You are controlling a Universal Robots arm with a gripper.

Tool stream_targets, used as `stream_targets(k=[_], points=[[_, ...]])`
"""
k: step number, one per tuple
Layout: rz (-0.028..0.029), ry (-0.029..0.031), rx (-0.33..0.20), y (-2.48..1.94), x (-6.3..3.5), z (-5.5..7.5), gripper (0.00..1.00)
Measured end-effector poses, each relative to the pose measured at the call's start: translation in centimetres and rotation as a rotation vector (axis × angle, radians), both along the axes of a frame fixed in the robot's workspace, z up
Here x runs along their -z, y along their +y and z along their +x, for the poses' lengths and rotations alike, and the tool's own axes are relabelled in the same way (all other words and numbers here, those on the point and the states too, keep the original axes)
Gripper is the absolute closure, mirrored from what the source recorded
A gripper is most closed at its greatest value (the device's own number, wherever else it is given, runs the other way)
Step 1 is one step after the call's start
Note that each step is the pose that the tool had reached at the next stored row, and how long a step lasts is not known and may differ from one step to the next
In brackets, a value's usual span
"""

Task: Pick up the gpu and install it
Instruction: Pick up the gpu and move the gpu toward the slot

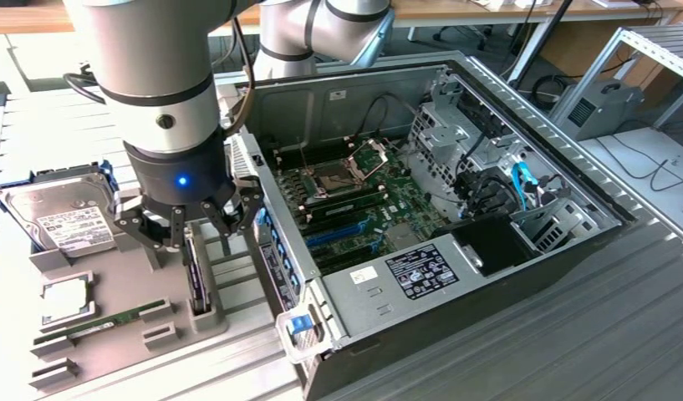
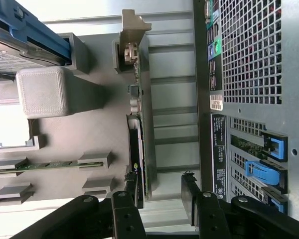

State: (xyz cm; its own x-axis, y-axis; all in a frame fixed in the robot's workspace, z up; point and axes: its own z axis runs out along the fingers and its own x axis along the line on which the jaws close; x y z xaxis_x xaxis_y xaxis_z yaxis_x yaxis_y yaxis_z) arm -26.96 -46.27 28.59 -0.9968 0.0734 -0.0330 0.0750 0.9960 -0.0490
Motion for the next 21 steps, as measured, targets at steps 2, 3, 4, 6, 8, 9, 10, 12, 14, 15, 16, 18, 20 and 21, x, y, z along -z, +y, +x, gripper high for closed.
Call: stream_targets(k=[2, 3, 4, 6, 8, 9, 10, 12, 14, 15, 16, 18, 20, 21], points=[[-0.0009, 0.0000, 0.000, 0.00, 0.04, 0.00, 0.52], [-0.0013, 0.0000, 0.000, 0.00, 0.06, 0.00, 0.52], [-0.0016, 0.0000, 0.000, 0.00, 0.07, 0.00, 0.52], [-0.0022, 0.0000, 0.000, 0.00, 0.11, 0.00, 0.52], [-0.0035, 0.0000, 0.000, 0.00, 0.16, 0.00, 0.52], [-0.0044, 0.0000, 0.000, 0.00, 0.20, 0.00, 0.52], [-0.0052, 0.0000, 0.000, 0.00, 0.23, 0.00, 0.52], [-0.0064, 0.0000, 0.000, 0.00, 0.28, 0.00, 0.52], [-0.0080, 0.0000, 0.000, 0.00, 0.36, 0.00, 0.52], [-0.0083, 0.0000, 0.000, 0.00, 0.37, 0.00, 0.52], [-0.0090, -0.0001, 0.000, 0.00, 0.41, 0.00, 0.52], [-0.0100, 0.0000, 0.000, 0.00, 0.44, 0.00, 0.52], [-0.0111, 0.0000, 0.000, 0.00, 0.49, 0.00, 0.52], [-0.0115, 0.0000, 0.000, 0.00, 0.50, 0.00, 0.52]])
